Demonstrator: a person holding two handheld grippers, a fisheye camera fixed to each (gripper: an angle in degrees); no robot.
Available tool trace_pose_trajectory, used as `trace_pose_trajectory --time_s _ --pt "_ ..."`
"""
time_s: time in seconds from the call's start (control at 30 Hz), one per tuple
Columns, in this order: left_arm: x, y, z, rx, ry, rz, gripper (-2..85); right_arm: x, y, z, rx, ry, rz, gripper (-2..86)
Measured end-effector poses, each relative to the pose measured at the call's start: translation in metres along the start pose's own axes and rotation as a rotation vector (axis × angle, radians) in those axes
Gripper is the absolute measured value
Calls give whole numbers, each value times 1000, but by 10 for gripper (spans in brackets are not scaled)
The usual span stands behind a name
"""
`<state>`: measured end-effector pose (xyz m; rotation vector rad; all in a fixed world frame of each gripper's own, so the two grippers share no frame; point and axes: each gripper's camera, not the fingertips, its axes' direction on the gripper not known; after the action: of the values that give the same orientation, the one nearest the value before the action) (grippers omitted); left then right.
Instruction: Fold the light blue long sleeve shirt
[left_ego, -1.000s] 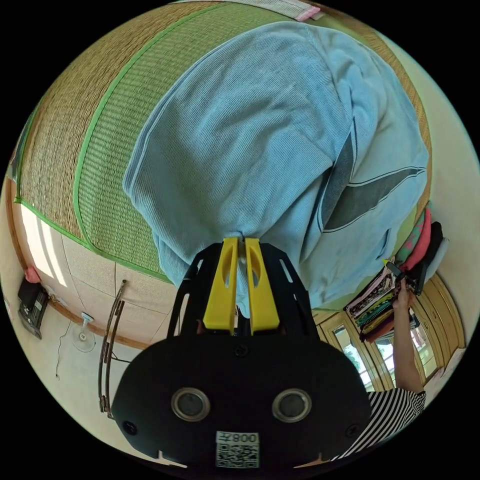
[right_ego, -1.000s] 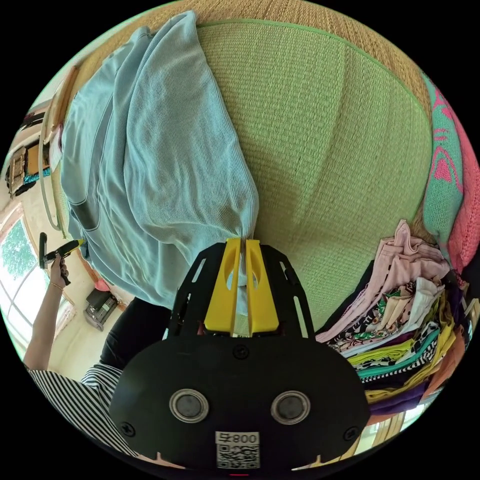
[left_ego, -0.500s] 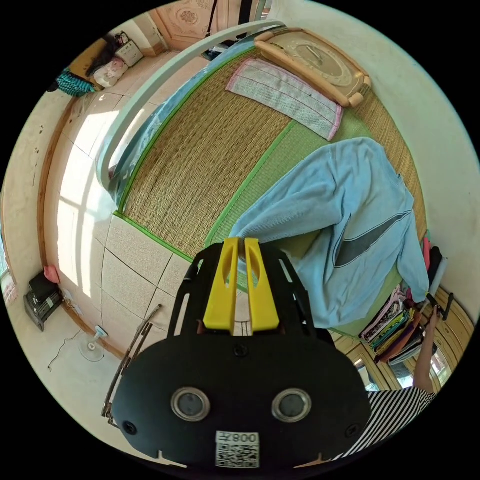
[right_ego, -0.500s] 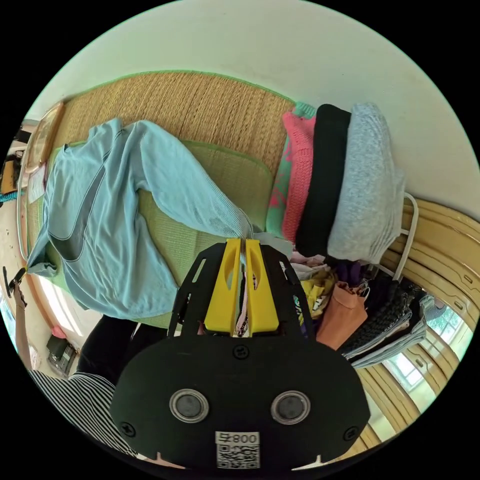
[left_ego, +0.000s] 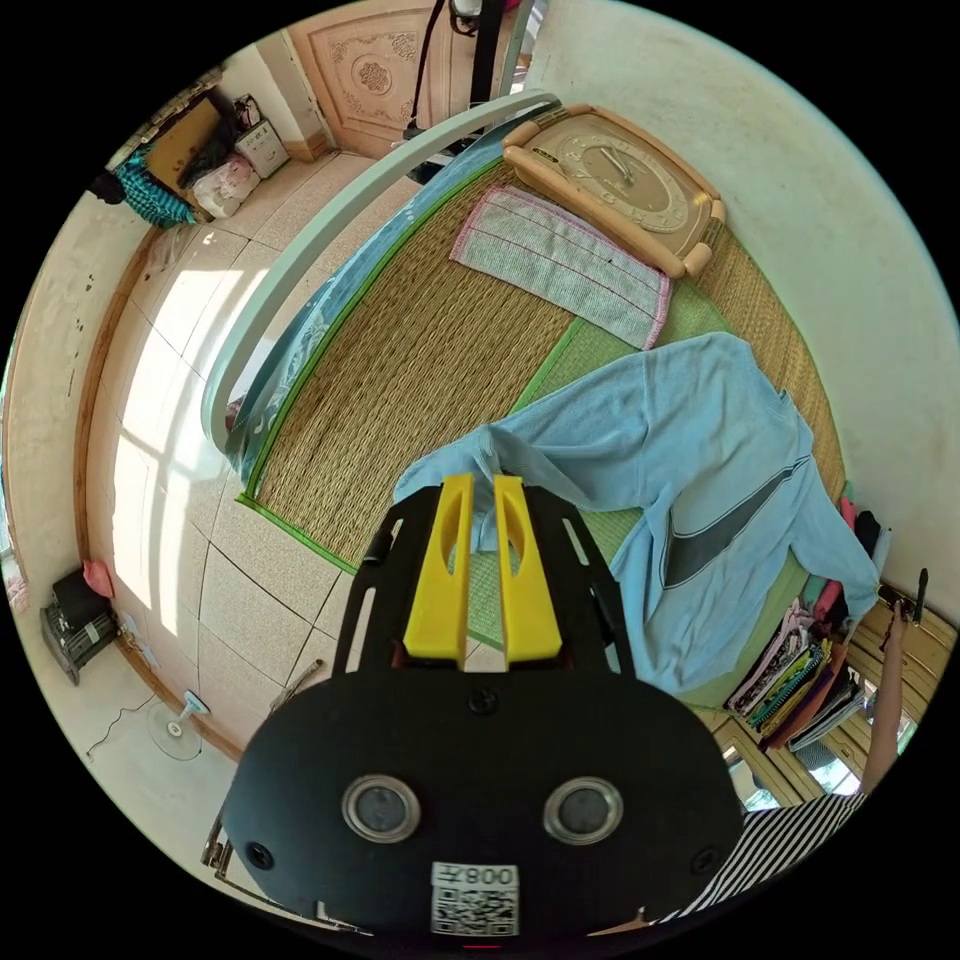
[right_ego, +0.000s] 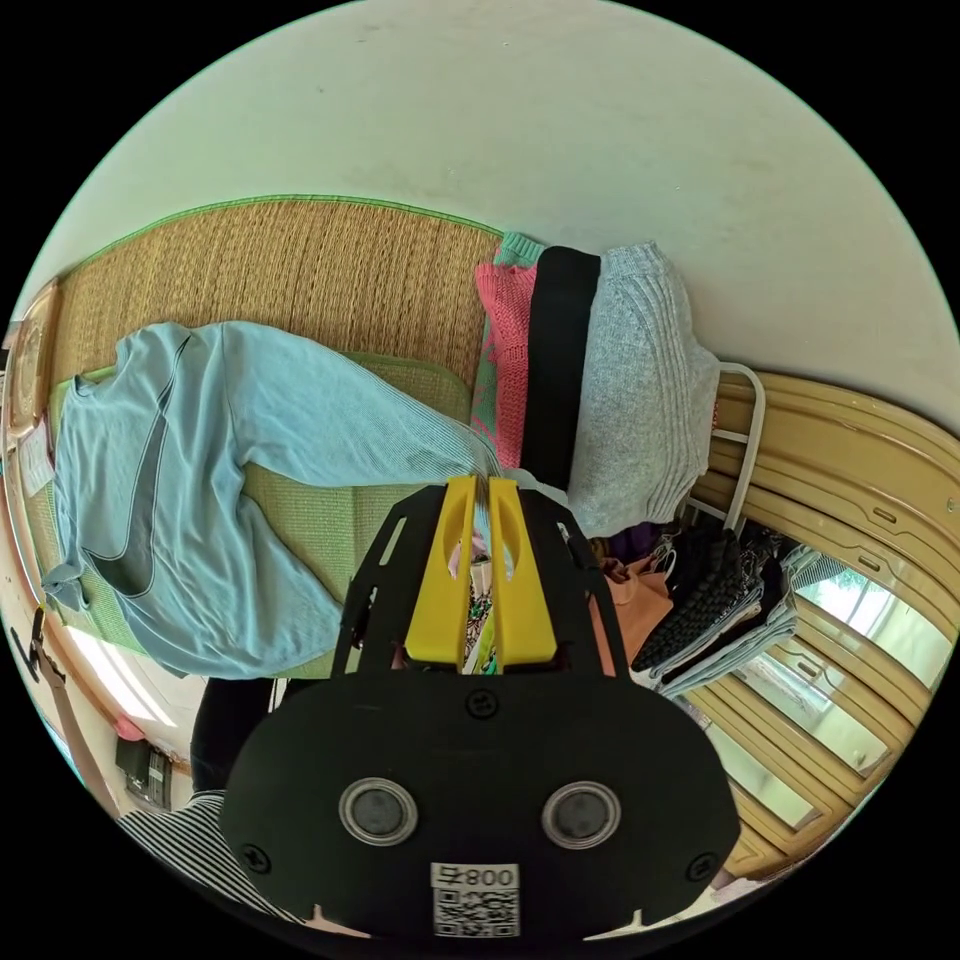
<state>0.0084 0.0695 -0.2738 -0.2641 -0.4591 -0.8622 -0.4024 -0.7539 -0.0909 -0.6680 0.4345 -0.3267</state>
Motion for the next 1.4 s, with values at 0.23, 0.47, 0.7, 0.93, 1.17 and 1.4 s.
trace_pose_trajectory --time_s 0.23,0.47,0.7,0.93,1.17,1.4 --pt "-18 20 -17 20 128 -53 44 -14 -3 15 -34 -3 6 4" --pt "34 12 -11 -45 271 115 40 -45 -4 47 23 -303 -51 0" --pt "106 -32 4 -136 228 246 28 -133 -47 101 4 -444 -181 0" --pt "126 -53 2 -193 62 258 5 -177 -69 163 -58 -371 -293 1" --pt "116 -49 -30 -179 99 145 1 -128 -51 184 -42 -402 -202 1" --pt "145 -49 -88 -48 121 194 1 -110 -55 141 161 -501 -160 0"
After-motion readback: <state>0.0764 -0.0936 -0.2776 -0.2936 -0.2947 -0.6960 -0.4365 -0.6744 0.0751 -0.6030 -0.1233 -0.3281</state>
